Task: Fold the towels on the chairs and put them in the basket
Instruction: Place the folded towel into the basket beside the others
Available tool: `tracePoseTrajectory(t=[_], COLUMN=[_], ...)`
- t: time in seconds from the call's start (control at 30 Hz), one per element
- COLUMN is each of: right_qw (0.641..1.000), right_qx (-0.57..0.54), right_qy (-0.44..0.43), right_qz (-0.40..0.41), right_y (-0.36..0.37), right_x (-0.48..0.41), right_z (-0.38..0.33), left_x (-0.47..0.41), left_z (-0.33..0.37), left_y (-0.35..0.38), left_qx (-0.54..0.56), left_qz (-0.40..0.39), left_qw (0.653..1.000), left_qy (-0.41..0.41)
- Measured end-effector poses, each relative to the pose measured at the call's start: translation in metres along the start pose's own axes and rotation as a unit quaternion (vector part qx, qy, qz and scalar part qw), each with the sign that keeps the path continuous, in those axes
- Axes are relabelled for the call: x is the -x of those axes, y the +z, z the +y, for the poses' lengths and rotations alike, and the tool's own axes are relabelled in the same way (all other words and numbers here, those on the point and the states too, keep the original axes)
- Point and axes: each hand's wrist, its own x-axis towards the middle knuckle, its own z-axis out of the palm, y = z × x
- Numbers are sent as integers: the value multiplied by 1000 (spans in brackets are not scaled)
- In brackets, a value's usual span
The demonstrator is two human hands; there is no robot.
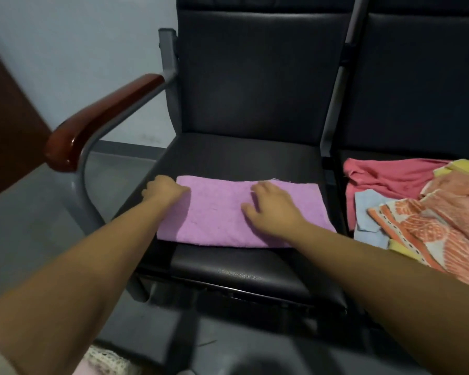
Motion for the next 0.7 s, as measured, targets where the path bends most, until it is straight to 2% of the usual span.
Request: tracePoseTrajectory(t=[0.1,0.17,0.27,0.33,0.4,0.47,0.57,0.7], right_qw=[996,994,992,991,989,987,989,970], right_qx=[51,66,79,79,77,67,-3,-211], right_qy=[13,18,13,10,17,32,56,115], right_qz=[-76,-85,-94,-109,-126,-141,-138,-36], right_y=[21,28,28,24,20,13,0,-18], right_x=[21,34,48,57,65,69,68,75], right_z=[-13,-15,-16,-18,-21,-27,-37,-46], left_x=[27,40,55,60,72,87,115,142], left_z=[-1,-4,-11,-16,-15,-9,8,33], left_y=[2,2,-5,-11,-19,-27,-38,-38], left_qx=[-49,-69,-27,40,84,56,1,-6], left_qz=[-45,-62,-92,-109,-104,-77,-29,-27], left_qw=[997,995,995,992,988,987,974,963], left_qy=[28,32,30,43,75,133,223,267])
